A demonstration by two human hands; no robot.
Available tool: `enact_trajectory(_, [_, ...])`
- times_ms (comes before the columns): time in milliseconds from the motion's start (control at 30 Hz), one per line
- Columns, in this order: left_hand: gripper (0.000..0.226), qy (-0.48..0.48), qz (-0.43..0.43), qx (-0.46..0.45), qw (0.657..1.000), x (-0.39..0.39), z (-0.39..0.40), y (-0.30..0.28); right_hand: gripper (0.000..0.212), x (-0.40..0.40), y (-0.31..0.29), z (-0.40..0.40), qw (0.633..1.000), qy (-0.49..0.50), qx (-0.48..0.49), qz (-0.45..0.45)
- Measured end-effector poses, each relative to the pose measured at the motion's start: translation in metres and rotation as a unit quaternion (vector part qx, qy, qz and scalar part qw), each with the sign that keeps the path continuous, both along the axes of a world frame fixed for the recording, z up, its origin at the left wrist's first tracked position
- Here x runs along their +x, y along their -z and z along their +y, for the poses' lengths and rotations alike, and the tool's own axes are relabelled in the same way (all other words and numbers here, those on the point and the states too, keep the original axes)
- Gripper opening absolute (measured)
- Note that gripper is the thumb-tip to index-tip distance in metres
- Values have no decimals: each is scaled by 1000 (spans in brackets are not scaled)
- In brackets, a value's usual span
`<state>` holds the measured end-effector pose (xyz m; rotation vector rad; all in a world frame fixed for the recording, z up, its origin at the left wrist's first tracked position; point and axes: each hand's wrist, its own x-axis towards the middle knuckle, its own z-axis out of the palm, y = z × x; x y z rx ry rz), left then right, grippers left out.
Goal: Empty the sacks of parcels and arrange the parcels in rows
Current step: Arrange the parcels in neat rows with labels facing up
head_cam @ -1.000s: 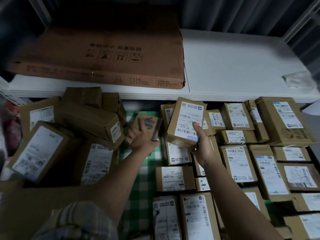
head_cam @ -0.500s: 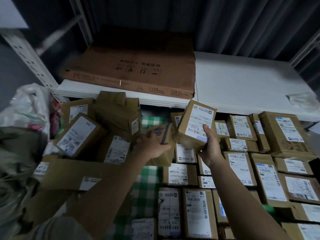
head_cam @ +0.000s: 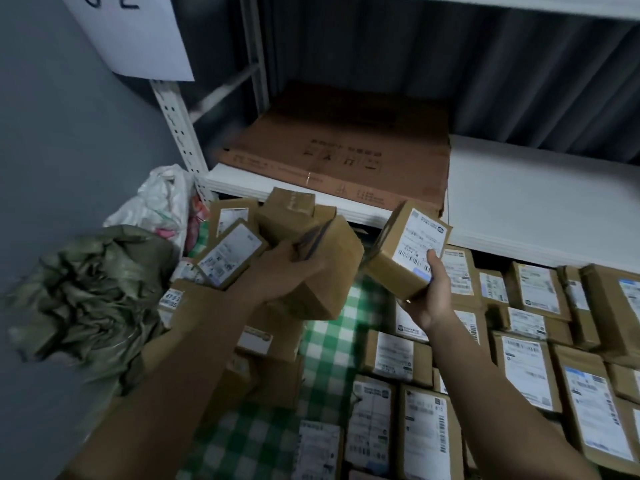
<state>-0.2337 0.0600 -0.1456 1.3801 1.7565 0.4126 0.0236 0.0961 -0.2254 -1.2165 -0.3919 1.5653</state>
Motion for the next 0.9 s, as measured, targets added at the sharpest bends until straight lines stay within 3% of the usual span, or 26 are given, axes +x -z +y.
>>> enact_trajectory(67, [81, -36, -4, 33, 999, -13, -2, -12, 28, -11, -2, -1, 1000, -21, 13, 1])
enact_trajectory(167, [46, -87, 11, 61, 994, -34, -4, -23, 23, -21, -5, 0, 999, -35, 11, -11])
enact_trajectory(200, [48, -101, 26, 62, 993, -42, -4, -24, 25, -25, -7, -1, 999, -45, 10, -12])
enact_trajectory(267, [86, -124, 57, 66, 988, -59, -6, -26, 33, -30, -7, 1, 998, -59, 4, -15])
enact_trajectory(333, [106, -145, 123, 76, 979, -69, -5, -23, 43, -35, -8, 3, 997, -66, -2, -26])
enact_trajectory(467, [107, -184, 229, 101, 950, -65, -5, -12, 47, -42, -10, 6, 997, -71, -8, -30])
enact_trajectory(633, [99, -98, 287, 3, 953, -60, -9, 18, 43, -48, -12, 6, 996, -89, -2, -22])
enact_trajectory(800, [113, -65, 269, -65, 959, -56, -4, 16, 55, -43, -10, 3, 993, -114, 11, -36])
enact_trajectory(900, [107, -49, 297, -25, 953, -42, 1, 9, 60, -35, -5, 1, 991, -124, 11, -54])
